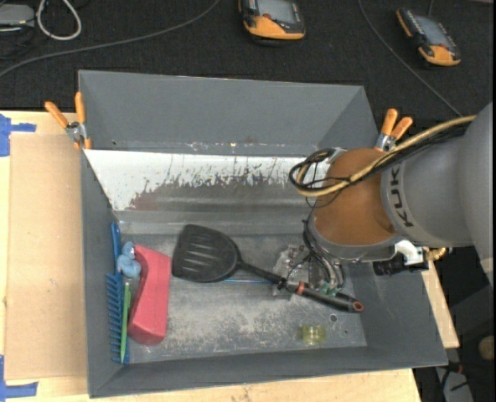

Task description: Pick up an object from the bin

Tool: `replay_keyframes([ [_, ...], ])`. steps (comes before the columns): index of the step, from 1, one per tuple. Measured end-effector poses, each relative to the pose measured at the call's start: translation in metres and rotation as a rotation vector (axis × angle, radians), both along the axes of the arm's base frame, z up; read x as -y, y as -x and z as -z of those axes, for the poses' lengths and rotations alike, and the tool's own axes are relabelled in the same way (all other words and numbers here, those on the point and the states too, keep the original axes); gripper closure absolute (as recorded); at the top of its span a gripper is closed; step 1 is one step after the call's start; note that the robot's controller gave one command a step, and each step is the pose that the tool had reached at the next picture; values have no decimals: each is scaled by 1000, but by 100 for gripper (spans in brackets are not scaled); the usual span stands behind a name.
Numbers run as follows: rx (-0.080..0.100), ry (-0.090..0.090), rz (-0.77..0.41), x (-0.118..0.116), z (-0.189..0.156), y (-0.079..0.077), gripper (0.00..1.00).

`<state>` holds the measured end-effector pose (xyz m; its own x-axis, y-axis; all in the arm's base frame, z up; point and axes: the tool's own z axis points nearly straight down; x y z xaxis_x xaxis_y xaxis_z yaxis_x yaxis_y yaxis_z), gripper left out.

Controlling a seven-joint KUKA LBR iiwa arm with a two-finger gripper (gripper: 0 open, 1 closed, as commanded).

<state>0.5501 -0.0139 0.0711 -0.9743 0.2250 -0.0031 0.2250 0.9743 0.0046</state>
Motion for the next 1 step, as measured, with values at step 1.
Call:
replay_keyframes([
  [1, -4, 0, 0, 0, -8, 1, 100],
])
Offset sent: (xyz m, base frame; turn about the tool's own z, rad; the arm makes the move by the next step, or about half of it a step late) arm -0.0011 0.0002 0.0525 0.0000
